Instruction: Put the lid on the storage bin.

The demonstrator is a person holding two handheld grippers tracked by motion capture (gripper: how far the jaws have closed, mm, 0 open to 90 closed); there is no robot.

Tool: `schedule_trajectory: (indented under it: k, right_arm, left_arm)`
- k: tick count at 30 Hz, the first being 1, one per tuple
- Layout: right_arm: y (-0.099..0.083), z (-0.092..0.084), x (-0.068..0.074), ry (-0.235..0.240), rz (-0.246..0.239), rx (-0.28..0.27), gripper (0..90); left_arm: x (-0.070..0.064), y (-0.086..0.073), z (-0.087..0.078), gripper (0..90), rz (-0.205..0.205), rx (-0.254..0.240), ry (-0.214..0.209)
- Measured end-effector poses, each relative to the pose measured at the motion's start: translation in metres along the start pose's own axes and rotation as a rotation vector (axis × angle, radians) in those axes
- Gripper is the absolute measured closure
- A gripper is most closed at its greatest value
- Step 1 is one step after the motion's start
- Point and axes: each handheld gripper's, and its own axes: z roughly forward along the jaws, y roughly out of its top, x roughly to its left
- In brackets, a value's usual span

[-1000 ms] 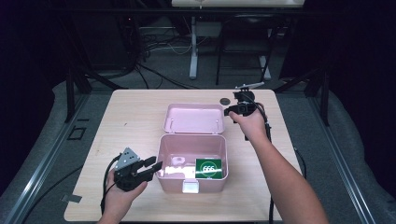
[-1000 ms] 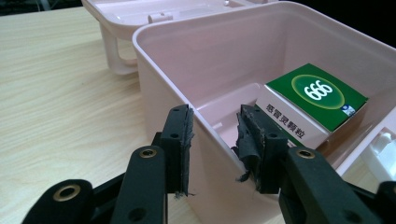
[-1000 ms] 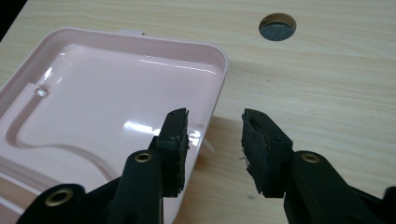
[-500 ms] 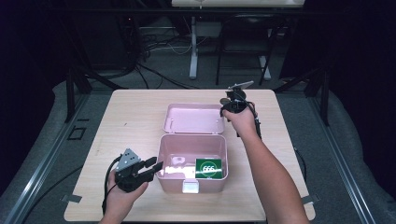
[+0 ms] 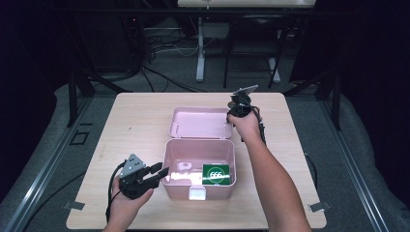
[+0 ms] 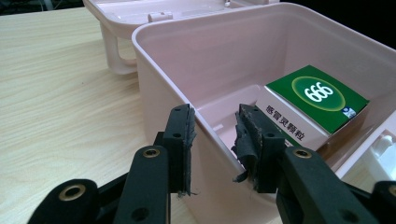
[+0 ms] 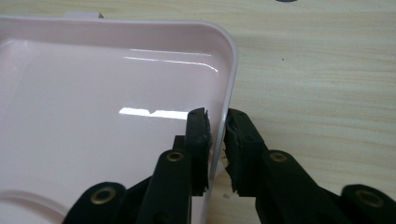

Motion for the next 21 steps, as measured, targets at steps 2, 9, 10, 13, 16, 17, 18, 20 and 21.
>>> schedule_trajectory:
  k: [2, 9, 10, 13, 16, 17, 18, 20, 21]
  right_arm:
    - [0.001, -0.001, 0.001, -0.005, 0.018, -0.002, 83.6]
    - [0.001, -0.008, 0.002, -0.008, 0.021, -0.033, 85.4]
    - [0.002, -0.01, 0.003, -0.006, 0.021, -0.04, 85.6]
    - [0.002, -0.013, 0.004, -0.013, 0.014, -0.048, 85.8]
    - [0.003, -0.023, 0.007, -0.011, -0.004, -0.082, 86.4]
    - [0.003, -0.023, 0.007, -0.011, -0.004, -0.082, 86.4]
    - [0.004, -0.03, 0.008, -0.009, -0.013, -0.104, 86.7]
    - [0.004, -0.037, 0.01, -0.003, -0.023, -0.126, 86.9]
    - [0.003, -0.04, 0.011, -0.002, -0.032, -0.14, 87.0]
  left_arm:
    - [0.0, 0.0, 0.0, 65.8, 0.001, 0.001, 0.001]
    - [-0.001, 0.0, 0.001, 66.0, 0.004, -0.002, 0.008]
    - [-0.001, 0.0, 0.001, 66.0, 0.004, -0.002, 0.008]
    - [-0.001, 0.0, 0.001, 66.1, 0.004, -0.003, 0.007]
    - [-0.001, 0.0, 0.001, 66.2, 0.002, -0.003, 0.007]
    - [-0.001, 0.0, 0.001, 66.2, 0.003, -0.003, 0.008]
    - [-0.001, 0.0, 0.001, 66.4, 0.005, -0.003, 0.01]
    - [-0.002, 0.0, 0.001, 66.4, 0.004, -0.005, 0.01]
    - [-0.002, 0.0, 0.001, 66.3, 0.004, -0.005, 0.01]
